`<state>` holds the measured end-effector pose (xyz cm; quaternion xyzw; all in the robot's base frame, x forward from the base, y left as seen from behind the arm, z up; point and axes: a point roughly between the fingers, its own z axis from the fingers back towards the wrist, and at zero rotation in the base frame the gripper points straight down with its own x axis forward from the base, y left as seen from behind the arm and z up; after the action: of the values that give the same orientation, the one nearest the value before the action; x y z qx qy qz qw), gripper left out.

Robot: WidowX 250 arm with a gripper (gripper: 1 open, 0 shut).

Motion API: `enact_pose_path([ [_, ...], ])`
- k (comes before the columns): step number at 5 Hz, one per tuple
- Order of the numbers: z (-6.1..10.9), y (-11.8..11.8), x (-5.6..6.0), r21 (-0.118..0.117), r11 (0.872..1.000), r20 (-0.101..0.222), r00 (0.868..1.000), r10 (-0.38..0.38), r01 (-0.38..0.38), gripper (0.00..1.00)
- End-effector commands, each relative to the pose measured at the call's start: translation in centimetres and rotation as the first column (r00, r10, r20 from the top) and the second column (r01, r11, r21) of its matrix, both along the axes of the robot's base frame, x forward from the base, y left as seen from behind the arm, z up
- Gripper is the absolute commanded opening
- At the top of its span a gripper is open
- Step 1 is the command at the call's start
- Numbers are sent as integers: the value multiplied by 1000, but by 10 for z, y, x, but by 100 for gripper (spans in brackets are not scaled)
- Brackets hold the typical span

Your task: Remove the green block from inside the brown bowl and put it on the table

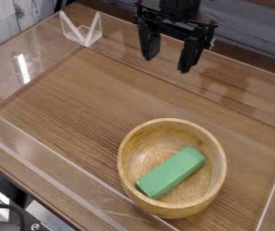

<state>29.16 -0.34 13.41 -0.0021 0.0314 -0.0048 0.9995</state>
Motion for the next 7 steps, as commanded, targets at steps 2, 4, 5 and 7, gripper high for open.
enact_pose_path([
  [2, -7, -22, -32, -7, 999, -3, 999, -45, 45, 100],
  [4, -10, -35, -48, -10, 998, -8, 998, -66, 66, 100],
  [5, -13, -41, -54, -10, 997, -8, 997, -71, 71, 100],
  [7, -19, -52, -65, -11, 996, -4, 996, -87, 87, 100],
])
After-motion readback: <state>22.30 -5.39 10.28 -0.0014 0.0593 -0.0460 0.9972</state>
